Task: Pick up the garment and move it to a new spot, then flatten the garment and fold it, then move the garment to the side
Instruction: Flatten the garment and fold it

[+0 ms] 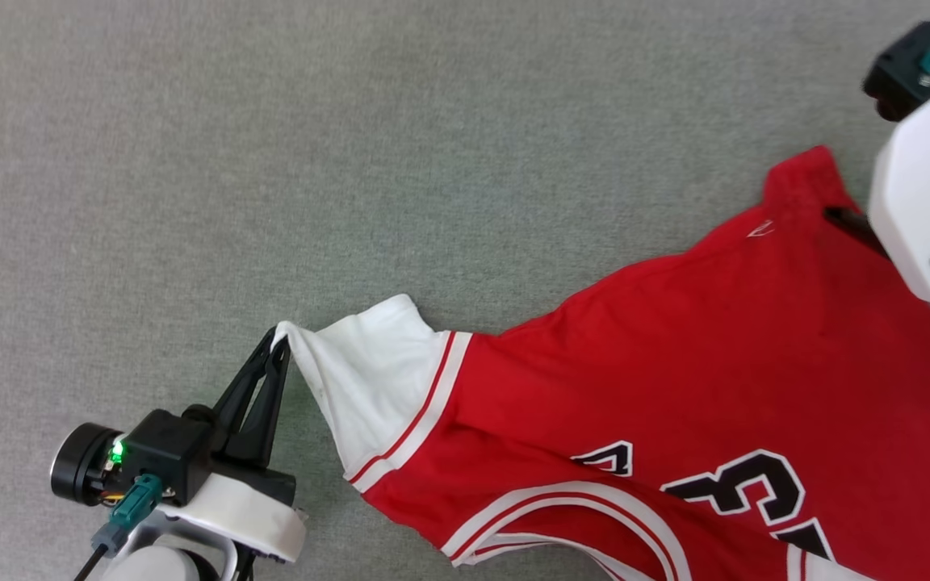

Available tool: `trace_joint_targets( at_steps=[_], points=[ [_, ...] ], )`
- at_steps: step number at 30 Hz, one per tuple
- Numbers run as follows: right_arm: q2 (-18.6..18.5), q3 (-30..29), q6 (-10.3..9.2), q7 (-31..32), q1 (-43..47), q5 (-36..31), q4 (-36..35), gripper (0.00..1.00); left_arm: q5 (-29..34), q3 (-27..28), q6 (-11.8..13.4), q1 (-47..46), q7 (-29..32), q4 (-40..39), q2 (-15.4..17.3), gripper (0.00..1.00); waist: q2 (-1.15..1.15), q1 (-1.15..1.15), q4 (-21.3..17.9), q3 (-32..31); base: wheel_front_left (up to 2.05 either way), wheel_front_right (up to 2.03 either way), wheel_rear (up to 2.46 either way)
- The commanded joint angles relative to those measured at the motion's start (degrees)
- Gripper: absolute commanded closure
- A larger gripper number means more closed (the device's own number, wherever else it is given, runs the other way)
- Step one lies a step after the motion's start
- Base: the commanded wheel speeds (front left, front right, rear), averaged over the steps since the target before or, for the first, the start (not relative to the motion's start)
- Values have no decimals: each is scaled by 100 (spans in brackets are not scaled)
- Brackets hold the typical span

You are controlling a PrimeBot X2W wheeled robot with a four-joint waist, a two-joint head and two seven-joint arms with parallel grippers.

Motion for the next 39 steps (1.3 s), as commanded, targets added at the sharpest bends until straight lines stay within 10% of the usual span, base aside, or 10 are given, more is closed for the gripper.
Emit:
trace_joint_targets(
  at_steps=[1,12,14,39],
  points=[
    [72,90,-2,-44,-142,-31,109,0,41,3,-2,-91,-12,5,-39,100,0,0,95,161,0,0,0],
    [387,1329,-3,-460,78,148,1276,0,120,24,-45,-262,-33,74,-175,100,0,0,193,420,0,0,0],
    [359,1501,7,-577,69,244,1271,100,108,37,-45,-229,-37,109,-174,100,0,0,148,374,0,0,0],
    [317,893,-2,-4103,-1121,353,1077,100,473,511,-488,-2065,702,-359,558,100,0,0,-698,-988,0,0,0]
  ],
)
